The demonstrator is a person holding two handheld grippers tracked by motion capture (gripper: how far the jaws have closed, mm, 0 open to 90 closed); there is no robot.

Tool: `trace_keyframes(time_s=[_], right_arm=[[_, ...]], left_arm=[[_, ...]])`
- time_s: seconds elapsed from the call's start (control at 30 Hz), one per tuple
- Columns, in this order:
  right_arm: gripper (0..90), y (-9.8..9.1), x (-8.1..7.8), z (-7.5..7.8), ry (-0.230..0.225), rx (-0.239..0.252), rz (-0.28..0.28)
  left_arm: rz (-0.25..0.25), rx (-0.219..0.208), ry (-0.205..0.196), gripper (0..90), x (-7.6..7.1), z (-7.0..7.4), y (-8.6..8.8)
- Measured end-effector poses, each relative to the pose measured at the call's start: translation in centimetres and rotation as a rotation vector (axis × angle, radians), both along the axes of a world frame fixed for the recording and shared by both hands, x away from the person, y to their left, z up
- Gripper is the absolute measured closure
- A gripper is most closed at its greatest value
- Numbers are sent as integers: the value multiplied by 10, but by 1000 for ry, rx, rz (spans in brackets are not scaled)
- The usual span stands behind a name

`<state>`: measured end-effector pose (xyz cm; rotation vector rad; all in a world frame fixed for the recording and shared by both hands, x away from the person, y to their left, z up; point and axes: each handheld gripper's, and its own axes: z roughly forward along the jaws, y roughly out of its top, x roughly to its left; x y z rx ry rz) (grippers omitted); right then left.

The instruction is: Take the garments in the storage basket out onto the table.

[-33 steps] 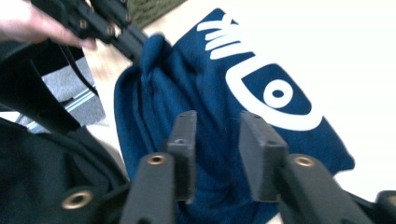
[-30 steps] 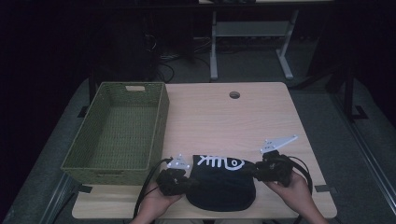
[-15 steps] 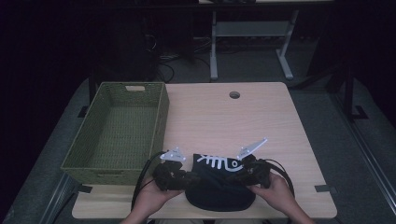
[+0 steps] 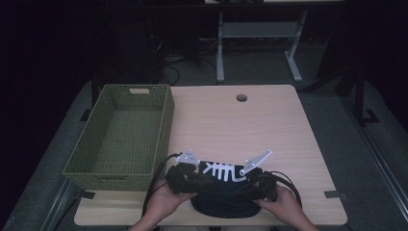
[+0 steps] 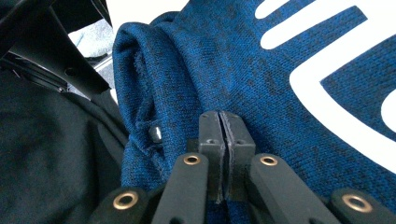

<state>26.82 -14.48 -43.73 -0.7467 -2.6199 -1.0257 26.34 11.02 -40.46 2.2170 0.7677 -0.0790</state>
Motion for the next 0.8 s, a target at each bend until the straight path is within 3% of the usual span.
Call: trace_keyframes(time_s=[0.23,0.4,0.57,0.8], right_arm=[[870,-2,-4,-3,-21,-1,2],[871,0,-6,-8,-40,-29,7],[871,3,-6,-9,-66,-56,3],[869,4,-3,-10,-86,-82,3]], left_arm=[[-21,60,11,729,-4,-18,-8],[-25,96,4,722,-5,-25,-11],[-25,118,-10,719,-7,-30,-14],[-18,116,-14,726,-2,-33,-17]])
